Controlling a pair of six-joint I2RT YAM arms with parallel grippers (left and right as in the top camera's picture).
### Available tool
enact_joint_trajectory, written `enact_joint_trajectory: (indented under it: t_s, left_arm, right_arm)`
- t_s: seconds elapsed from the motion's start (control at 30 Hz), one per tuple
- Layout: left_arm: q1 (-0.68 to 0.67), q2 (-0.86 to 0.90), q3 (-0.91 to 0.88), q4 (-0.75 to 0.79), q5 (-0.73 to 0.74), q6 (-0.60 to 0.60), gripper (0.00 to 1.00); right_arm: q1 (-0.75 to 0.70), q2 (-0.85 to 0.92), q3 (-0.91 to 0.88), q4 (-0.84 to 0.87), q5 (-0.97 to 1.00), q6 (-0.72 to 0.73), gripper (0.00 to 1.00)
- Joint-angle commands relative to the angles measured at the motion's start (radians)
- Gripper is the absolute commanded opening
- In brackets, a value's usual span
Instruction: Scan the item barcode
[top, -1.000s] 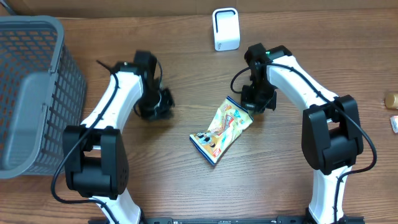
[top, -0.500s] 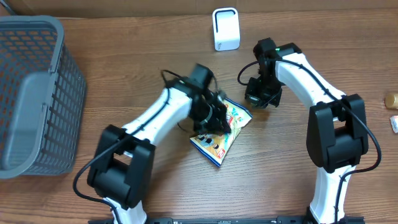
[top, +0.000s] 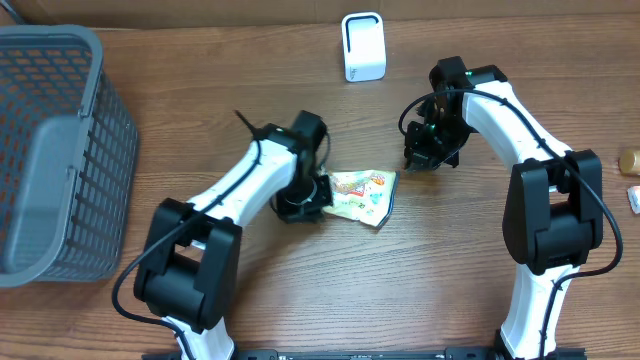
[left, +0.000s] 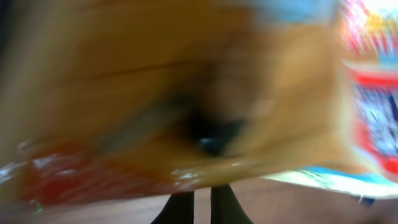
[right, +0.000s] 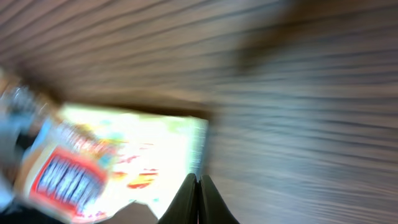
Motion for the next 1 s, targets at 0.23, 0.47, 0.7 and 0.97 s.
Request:
enact_joint_trajectory:
  t_s: [0.23,0.47,0.7,0.97]
  left_arm:
    - [0.106,-0.017,0.133,-0.065,-0.008,0.143,0.04]
    - [0.093,-0.029,0.275,-0.054,0.137,0.176,0.04]
    - [0.081,0.036,0.223,-0.020,0.144,0.175,0.04]
    - [0.098,0.233,0.218,0.006,0.104,0.213,0.04]
  right_arm:
    - [0.039,-0.045,0.132,-0.069,-0.230,-0.129,0.04]
    - [0.103,-0.045,0.104,-0.060,-0.269,-0.090,0.04]
    - [0.135,-0.045,-0.007,0.050,-0.269,0.016,0.04]
    - [0.135,-0.045,-0.182,0.204,-0.283,0.069,0.04]
